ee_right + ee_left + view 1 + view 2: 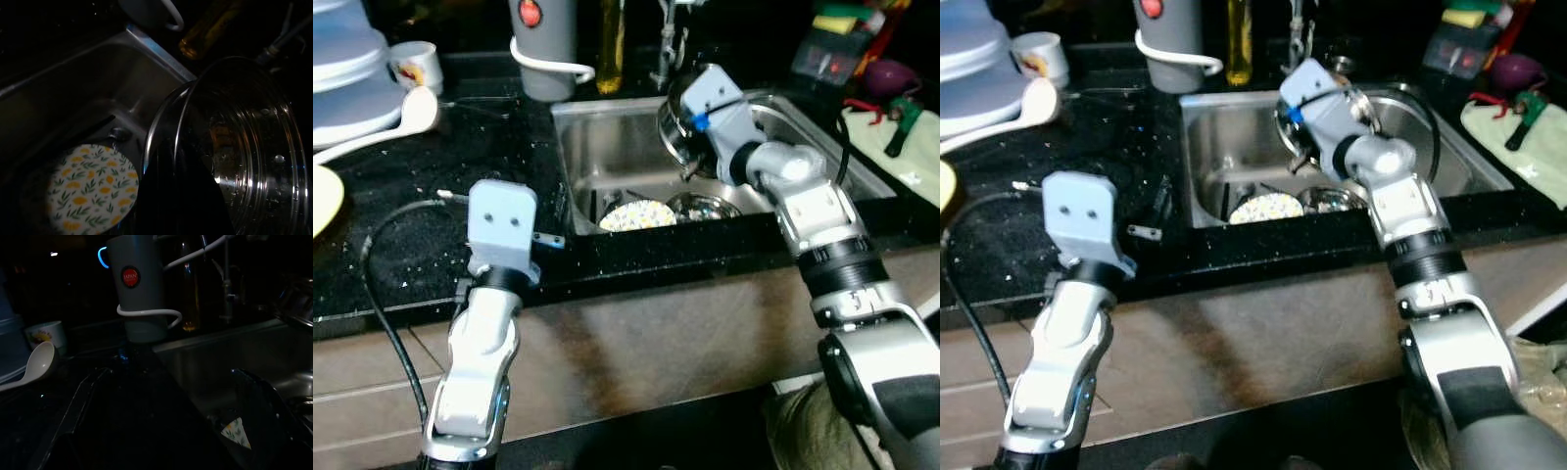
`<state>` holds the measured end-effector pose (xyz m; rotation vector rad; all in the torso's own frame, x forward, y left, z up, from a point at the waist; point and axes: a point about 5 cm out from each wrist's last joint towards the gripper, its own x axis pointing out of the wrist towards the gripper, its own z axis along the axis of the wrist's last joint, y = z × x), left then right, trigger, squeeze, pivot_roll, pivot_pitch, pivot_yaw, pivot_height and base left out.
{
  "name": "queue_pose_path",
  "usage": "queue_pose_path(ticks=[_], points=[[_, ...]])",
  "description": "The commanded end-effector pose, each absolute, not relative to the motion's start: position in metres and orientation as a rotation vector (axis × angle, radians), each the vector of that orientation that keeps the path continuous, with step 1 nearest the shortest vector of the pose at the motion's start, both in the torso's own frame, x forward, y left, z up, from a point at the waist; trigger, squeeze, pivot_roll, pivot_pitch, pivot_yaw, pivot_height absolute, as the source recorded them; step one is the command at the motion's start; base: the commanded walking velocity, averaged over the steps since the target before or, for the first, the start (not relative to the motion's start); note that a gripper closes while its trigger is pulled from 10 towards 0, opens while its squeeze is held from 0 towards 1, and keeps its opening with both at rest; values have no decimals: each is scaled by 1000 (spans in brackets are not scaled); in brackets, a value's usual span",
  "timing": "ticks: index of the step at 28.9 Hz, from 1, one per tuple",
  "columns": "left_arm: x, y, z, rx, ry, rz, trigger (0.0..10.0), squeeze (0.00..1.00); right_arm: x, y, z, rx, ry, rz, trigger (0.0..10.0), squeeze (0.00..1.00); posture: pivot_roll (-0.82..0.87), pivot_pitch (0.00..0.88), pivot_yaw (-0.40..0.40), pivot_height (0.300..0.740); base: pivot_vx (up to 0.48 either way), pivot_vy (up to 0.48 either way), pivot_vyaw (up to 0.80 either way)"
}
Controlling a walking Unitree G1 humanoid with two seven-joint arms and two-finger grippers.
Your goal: Kitchen organization
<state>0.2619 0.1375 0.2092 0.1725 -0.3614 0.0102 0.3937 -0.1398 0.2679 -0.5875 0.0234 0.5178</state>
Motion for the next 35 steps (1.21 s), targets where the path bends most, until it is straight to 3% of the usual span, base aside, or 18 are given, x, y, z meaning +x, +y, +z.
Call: queue_pose_path(ticks=[1,8,20,28,35], points=[[262,138,207,174,-346,15,10000,0,392,-134,270,-615,18,539,10000,0,54,32,-80,732,304,0,0],[262,138,207,168,-343,25,10000,0,392,-133,266,-639,51,569,10000,0,53,33,-82,732,298,0,0],[261,135,199,144,-305,22,10000,0,390,-138,246,-745,271,649,10000,0,54,36,-94,732,0,0,0],[258,135,196,139,-297,26,10000,0,393,-119,215,-764,386,707,10000,0,59,41,-103,732,0,0,0],[254,132,195,138,-291,17,10000,0,398,-97,188,-647,356,639,10000,0,69,50,-107,732,0,0,0]])
